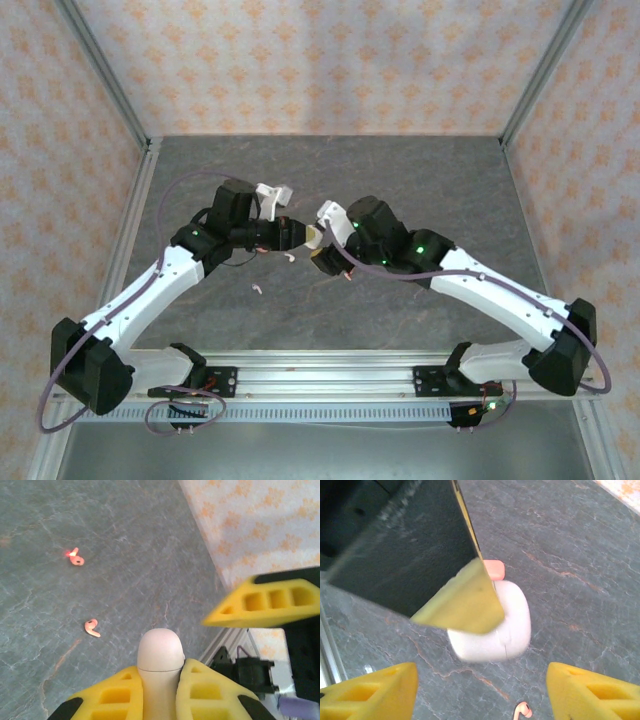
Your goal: Insert the wireless bluetooth earbuds into the charging case
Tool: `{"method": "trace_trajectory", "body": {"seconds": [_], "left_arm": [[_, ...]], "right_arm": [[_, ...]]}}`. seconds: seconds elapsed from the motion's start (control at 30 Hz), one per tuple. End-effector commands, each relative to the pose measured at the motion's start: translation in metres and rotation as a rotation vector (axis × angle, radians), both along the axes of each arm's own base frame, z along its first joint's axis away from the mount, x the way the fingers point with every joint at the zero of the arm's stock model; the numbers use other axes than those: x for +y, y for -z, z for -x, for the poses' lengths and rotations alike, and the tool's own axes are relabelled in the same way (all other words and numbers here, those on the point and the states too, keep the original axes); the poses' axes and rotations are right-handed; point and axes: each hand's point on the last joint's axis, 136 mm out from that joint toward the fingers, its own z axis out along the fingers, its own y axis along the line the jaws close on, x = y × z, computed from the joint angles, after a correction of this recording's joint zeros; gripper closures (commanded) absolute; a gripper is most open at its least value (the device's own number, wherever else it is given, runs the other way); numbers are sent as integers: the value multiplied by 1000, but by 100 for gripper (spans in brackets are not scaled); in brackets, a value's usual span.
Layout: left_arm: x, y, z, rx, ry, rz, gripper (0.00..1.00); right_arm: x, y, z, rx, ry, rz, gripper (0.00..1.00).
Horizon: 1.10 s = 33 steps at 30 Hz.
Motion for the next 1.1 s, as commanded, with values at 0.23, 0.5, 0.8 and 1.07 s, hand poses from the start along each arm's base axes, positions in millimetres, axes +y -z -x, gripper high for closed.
{"method": "trace_trajectory", "body": {"seconds": [0.23,0.5,0.8,1.07], "left_arm": [[-1,-50,-24,-115,-68,164,92],[1,-97,-18,-176,-94,293,94],[4,-124,-18,-191,-147,413,95],[-2,-129,-17,-179,-142,434,96]], "right_arm": [[-40,-82,-30,335,286,-577,26],[-40,-118,-48,460,277,-855,26],[-29,-123,-57,570,252,-1009,26],[-14,-122,-60,681,184,-1074,32]]}}
